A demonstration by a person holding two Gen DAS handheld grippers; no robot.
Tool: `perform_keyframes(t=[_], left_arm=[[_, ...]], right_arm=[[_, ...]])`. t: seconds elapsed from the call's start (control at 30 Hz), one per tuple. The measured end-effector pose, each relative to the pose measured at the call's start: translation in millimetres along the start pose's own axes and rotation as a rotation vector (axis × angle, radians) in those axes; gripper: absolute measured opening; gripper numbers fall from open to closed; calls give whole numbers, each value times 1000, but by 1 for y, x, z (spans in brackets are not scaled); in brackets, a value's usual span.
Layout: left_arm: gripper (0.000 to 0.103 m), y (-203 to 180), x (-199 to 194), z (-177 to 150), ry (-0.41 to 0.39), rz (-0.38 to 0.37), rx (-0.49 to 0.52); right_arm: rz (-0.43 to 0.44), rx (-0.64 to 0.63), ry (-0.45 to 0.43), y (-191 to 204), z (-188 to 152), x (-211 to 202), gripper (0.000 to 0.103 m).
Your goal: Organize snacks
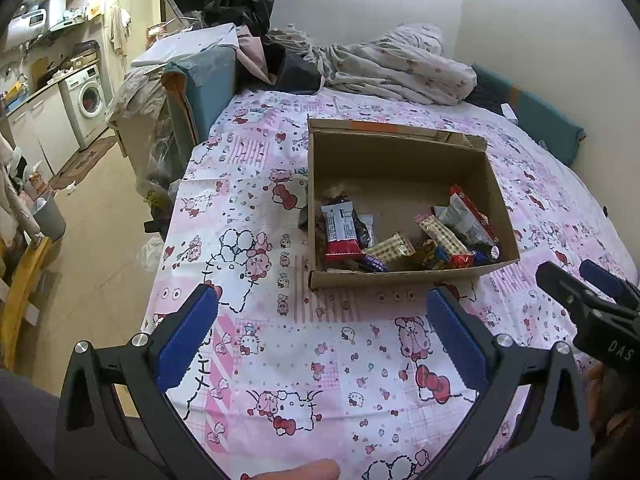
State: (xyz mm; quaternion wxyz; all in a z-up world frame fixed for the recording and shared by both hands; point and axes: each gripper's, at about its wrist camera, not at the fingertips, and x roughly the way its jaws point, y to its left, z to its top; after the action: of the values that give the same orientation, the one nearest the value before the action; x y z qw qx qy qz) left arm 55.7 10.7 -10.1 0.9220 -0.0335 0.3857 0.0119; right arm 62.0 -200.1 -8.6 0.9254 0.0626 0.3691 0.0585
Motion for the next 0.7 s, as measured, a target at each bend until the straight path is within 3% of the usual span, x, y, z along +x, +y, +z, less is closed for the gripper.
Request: perform_keyframes(t=[0.7], left_arm=[[103, 4, 0, 2, 1, -2, -21]], right_arm=[[9, 32, -14, -4, 2, -2, 103]])
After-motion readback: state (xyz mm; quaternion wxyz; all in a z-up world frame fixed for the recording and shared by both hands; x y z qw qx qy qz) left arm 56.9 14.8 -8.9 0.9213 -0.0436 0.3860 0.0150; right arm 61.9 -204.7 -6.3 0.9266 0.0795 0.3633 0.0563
